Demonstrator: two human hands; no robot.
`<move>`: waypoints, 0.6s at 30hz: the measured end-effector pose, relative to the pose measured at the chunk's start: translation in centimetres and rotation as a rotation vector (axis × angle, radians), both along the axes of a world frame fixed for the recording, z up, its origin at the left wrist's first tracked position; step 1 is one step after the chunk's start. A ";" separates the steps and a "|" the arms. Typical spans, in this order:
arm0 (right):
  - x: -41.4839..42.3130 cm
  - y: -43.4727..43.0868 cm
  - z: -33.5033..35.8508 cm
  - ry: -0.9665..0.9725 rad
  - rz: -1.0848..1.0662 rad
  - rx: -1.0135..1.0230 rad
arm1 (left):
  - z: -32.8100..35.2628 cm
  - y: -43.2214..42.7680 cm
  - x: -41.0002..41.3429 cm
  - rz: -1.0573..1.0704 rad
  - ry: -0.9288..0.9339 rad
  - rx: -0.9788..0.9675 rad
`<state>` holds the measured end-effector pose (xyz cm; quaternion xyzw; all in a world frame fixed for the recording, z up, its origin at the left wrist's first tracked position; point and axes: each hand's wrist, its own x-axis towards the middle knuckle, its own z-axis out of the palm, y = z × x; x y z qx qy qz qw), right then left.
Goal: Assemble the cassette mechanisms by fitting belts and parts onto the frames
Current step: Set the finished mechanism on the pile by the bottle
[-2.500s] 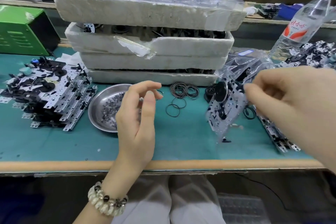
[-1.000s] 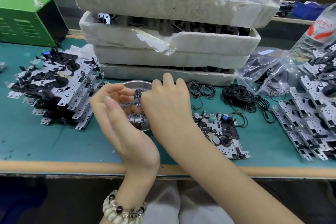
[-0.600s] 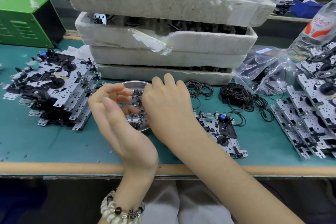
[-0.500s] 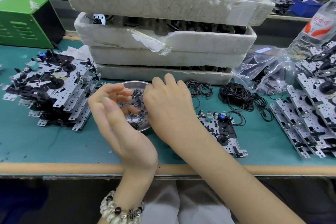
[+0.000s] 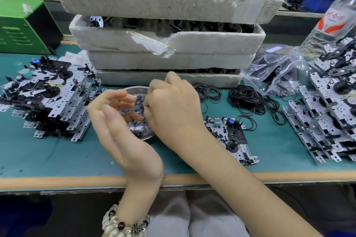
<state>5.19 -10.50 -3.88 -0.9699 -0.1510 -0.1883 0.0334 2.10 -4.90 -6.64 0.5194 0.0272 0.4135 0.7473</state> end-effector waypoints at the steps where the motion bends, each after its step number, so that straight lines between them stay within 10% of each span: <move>1: 0.0 0.0 0.1 -0.003 0.008 0.004 | 0.0 0.0 0.0 -0.001 0.000 0.000; 18: -0.1 0.0 -0.5 0.111 0.107 0.101 | 0.2 -0.2 -0.2 0.014 0.008 0.014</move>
